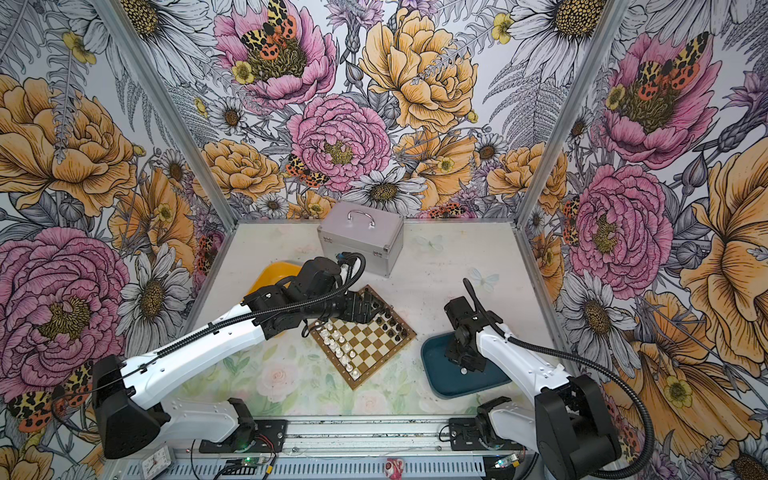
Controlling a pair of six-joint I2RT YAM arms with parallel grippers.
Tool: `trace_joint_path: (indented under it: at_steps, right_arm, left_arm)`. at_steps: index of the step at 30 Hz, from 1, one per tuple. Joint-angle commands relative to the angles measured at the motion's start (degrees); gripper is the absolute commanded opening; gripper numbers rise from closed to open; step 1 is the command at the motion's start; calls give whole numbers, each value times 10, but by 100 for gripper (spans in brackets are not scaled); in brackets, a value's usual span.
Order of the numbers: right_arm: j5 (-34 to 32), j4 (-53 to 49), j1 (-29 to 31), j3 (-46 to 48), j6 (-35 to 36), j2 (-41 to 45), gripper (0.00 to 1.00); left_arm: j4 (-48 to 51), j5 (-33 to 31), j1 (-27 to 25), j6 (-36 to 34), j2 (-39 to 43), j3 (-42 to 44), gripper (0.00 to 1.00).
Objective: Set up the chess pieces on the board
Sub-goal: 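Lower the right gripper and grasp another white pawn in the teal tray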
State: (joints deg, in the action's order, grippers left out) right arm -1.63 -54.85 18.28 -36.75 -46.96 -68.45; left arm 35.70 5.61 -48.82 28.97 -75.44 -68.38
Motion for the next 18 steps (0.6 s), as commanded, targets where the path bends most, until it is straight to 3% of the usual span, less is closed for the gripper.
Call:
trace_joint_path:
  at_steps: [1, 18]
  right_arm:
    - [0, 10, -4, -10, 9, -5, 23]
    - [1, 11, -4, -13, 15, -16, 8]
  left_arm:
    - [-9, 14, 8, -14, 14, -6, 99]
    - [-8, 19, 20, -14, 29, 8, 99]
